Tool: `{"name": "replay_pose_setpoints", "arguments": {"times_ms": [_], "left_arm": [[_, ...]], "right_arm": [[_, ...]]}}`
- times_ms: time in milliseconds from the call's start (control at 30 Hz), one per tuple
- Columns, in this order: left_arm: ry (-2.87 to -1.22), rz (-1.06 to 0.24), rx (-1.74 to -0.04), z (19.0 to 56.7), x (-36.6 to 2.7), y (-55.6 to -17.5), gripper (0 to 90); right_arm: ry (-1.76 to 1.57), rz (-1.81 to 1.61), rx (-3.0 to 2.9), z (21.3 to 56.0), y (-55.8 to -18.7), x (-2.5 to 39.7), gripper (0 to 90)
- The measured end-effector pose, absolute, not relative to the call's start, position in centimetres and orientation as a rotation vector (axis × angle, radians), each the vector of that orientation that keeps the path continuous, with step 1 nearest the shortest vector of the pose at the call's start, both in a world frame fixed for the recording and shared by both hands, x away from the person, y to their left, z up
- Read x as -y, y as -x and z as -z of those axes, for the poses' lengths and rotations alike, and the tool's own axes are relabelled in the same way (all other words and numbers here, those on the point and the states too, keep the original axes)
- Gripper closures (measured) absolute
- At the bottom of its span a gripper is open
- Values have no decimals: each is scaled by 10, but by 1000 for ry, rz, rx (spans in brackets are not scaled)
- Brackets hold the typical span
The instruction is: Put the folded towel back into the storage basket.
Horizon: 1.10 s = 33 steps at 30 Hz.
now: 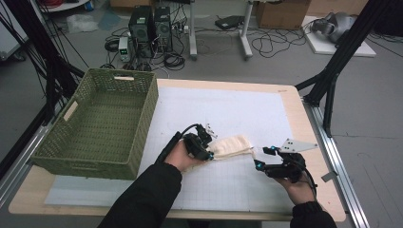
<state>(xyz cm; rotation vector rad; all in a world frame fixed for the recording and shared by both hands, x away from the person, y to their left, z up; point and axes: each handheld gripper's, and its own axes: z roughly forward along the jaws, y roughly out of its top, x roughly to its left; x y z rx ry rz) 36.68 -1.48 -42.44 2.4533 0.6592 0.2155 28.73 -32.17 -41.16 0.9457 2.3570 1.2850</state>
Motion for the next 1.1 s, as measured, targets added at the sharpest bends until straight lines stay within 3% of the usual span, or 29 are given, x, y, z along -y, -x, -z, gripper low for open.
{"name": "replay_pose_setpoints", "arguments": {"times_ms": [133, 233, 333, 800, 1100], "left_arm": [[-2461, -214, -664, 424, 16, -367, 678], [-2465, -211, -647, 423, 18, -365, 776], [-2468, -208, -657, 423, 19, -365, 797], [-2344, -3, -801, 423, 5, -377, 822], [-2369, 6, -750, 421, 5, -373, 811]], "right_arm": [[-935, -1279, -2361, 412, -288, 321, 347], [-951, -1283, -2356, 413, -288, 322, 347], [-947, -1281, -2358, 414, -289, 322, 347], [-944, -1318, -2371, 415, -295, 318, 334], [-948, -1318, -2365, 415, -292, 320, 331]]}}
